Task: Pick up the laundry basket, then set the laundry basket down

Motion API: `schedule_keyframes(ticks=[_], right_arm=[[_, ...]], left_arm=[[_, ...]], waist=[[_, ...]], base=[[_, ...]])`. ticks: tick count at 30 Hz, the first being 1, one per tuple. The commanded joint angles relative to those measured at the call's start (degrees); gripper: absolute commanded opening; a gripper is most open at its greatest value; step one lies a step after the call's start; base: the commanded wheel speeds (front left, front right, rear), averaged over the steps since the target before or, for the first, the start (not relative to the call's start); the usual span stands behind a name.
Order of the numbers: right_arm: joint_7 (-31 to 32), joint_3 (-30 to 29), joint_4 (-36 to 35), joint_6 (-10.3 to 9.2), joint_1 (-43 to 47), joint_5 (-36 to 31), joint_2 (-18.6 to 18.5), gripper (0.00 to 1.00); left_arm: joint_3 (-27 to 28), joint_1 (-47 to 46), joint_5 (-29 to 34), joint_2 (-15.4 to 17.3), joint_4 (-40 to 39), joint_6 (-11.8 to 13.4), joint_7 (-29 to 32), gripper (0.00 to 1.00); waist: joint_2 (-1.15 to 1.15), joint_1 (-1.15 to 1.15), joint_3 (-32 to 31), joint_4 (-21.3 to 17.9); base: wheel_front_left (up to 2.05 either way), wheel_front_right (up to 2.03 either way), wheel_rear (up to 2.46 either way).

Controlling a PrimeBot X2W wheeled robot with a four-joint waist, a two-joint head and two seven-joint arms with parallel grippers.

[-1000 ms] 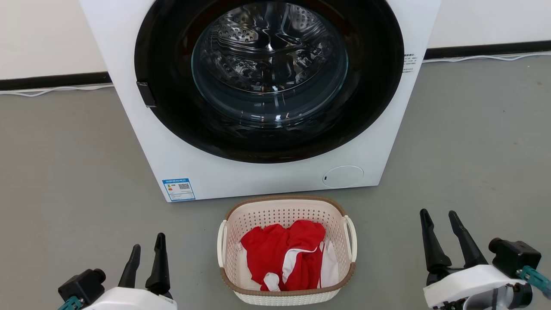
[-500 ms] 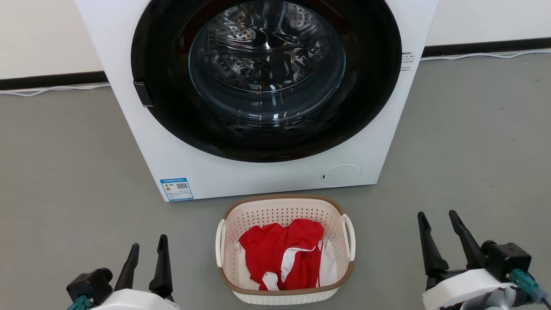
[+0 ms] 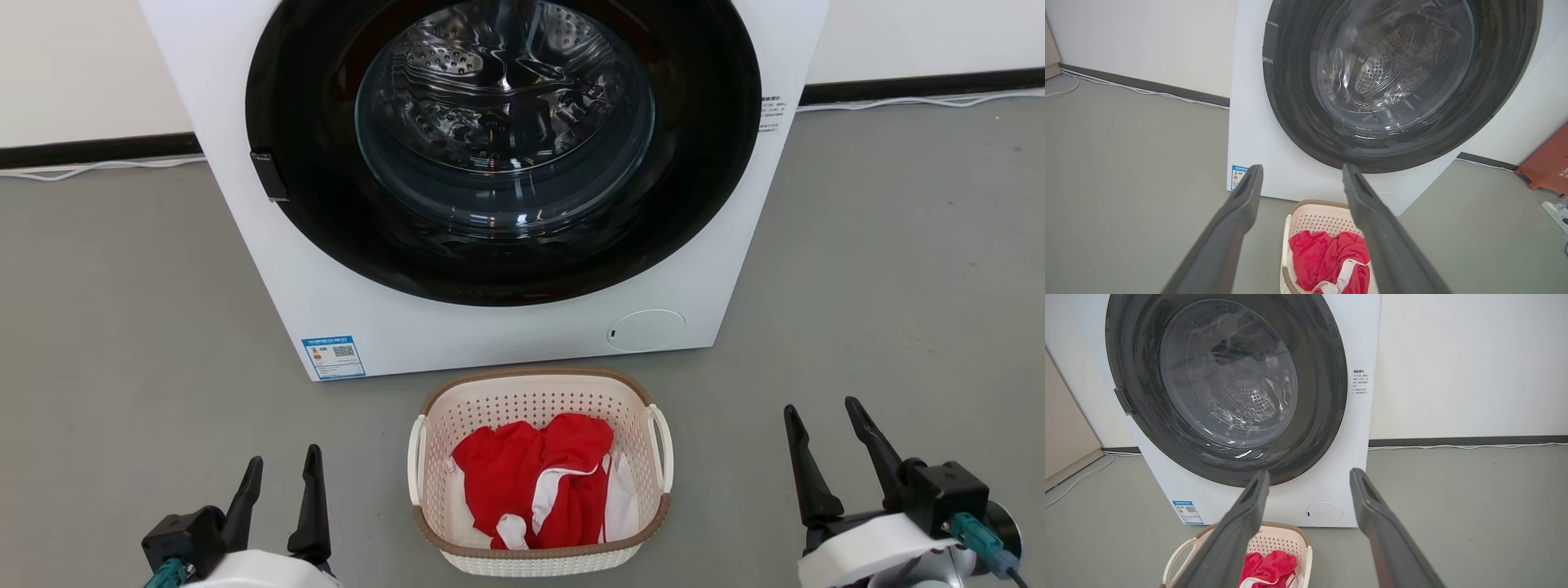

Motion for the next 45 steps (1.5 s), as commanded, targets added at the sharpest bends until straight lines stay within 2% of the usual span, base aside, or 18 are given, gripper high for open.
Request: schedule_keyframes(ticks=[1, 20, 27, 36, 45], right_arm=[[-0.8, 1.1, -0.9, 0.41, -2.8, -0.5, -0.3, 1.0], [-0.8, 1.2, 0.8, 0.41, -3.2, 0.0, -0.2, 1.0], [-0.8, 1.7, 1.0, 0.41, -3.9, 0.1, -0.4, 1.0], [-0.8, 1.4, 2.0, 0.41, -7.3, 0.3, -0.1, 1.0], [-0.8, 0.5, 6.0, 0.41, -14.9, 0.3, 0.0, 1.0]], left_arm=[[1.7, -1.0, 0.4, 0.7, -1.3, 0.5, -0.6, 1.0], [2.2, -1.1, 0.9, 0.7, -0.6, 0.2, -0.6, 1.0], [2.0, -1.9, 1.0, 0.7, -0.9, 0.4, -0.6, 1.0], [0.6, -6.3, 1.0, 0.7, -0.3, 0.9, -0.6, 1.0], [-3.5, -16.3, 1.4, 0.7, 4.4, 2.3, -0.6, 1.0]], waist=[[0.0, 0.0, 0.0, 0.0], [0.0, 0.0, -0.3, -0.1], [0.0, 0.0, 1.4, 0.1], [0.0, 0.0, 7.5, 0.7], [0.0, 0.0, 18.2, 1.6]], base=[[0.0, 0.0, 0.0], [0.0, 0.0, 0.0], [0.0, 0.0, 0.0], [0.0, 0.0, 0.0], [0.0, 0.0, 0.0]])
